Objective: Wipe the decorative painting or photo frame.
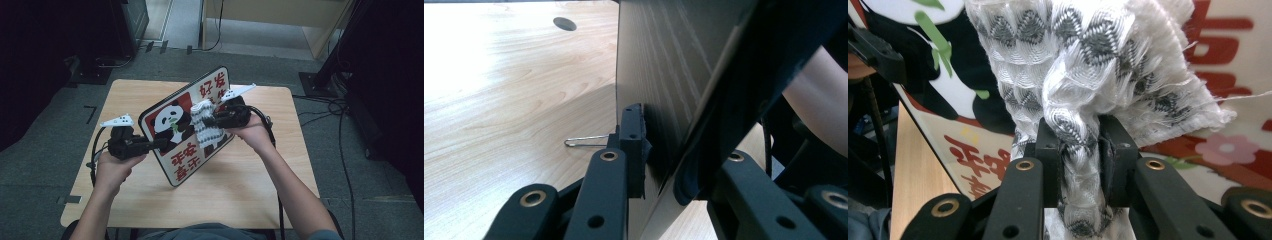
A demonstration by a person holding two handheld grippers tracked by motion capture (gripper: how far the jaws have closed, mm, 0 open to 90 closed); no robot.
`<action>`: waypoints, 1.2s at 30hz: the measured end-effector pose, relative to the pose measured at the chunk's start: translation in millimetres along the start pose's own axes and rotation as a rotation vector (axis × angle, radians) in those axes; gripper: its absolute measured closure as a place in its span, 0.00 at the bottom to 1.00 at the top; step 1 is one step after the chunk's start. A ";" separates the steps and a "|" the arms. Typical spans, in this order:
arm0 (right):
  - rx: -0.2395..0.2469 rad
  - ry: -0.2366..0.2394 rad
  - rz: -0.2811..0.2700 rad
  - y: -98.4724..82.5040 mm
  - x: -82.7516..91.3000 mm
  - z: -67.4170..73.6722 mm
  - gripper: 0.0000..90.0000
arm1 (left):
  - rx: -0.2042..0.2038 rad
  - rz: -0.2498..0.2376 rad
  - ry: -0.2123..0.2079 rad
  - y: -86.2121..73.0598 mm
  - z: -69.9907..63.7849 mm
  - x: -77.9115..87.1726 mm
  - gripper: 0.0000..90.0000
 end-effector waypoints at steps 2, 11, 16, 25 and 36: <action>-0.007 0.001 0.005 -2.5 -0.6 0.0 0.83 | 0.000 0.000 -0.001 -0.1 0.1 0.0 0.85; -0.004 -0.008 0.028 -15.2 -5.9 -0.3 0.83 | 0.007 -0.003 -0.001 -0.3 0.5 0.0 0.85; -0.025 -0.005 0.043 -22.3 -9.0 -0.8 0.83 | 0.007 -0.002 0.002 -0.4 0.1 0.1 0.85; -0.031 0.000 0.056 -32.0 -14.6 -1.9 0.83 | 0.005 -0.004 0.000 -1.3 0.6 0.6 0.85; -0.033 0.001 0.081 -42.0 -18.6 -3.6 0.82 | 0.010 -0.008 -0.007 -1.2 1.3 0.3 0.84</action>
Point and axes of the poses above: each handheld gripper's, and its own axes: x roughly backward along the jaws, y roughly out of its top, z roughly to its left, the point moved 3 cm from there along -x, roughly forward along the jaws, and after that the axes turned 3 degrees about y, right-handed, at the moved point
